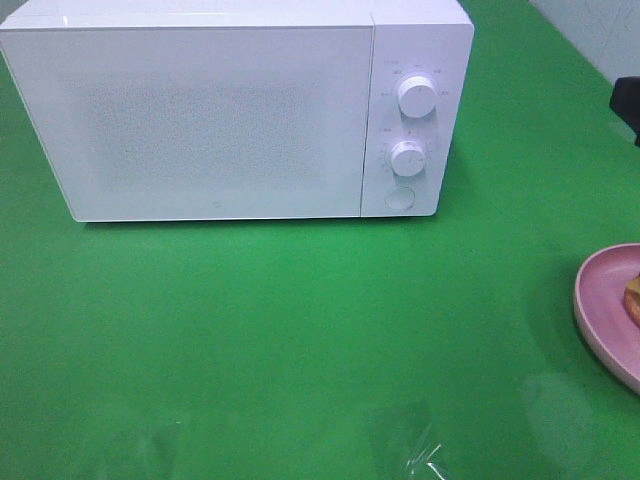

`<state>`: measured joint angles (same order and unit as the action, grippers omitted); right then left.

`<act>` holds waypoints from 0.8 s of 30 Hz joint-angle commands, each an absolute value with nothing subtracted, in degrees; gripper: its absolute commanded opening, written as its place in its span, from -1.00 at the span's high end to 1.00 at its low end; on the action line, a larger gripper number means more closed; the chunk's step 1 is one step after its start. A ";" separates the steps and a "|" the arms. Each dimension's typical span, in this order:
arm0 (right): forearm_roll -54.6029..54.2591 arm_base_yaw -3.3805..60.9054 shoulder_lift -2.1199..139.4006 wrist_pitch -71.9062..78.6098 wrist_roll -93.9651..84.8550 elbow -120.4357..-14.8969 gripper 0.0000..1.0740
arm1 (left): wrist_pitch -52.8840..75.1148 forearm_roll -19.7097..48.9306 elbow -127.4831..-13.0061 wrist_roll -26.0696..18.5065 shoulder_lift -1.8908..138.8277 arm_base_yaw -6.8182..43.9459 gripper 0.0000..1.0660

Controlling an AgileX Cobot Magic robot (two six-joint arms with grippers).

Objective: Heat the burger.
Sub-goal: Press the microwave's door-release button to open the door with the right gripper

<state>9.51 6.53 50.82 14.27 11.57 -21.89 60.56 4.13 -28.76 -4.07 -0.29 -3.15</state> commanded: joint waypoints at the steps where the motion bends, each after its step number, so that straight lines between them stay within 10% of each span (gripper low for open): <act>1: 9.63 6.19 53.06 19.31 11.97 -21.20 -0.40 | 59.76 4.35 -28.59 -3.78 -1.55 -2.75 -0.85; 14: 0.74 6.30 66.12 39.59 2.81 -16.21 -0.40 | 59.76 4.35 -28.59 -3.78 -1.55 -2.75 -0.85; 24: -20.23 20.45 69.84 47.15 -10.60 -13.98 -0.40 | 59.76 4.35 -28.59 -3.78 -1.55 -2.75 -0.85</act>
<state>-16.67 18.39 69.50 45.38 -7.05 -14.04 60.56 4.18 -28.76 -4.07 -0.29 -3.15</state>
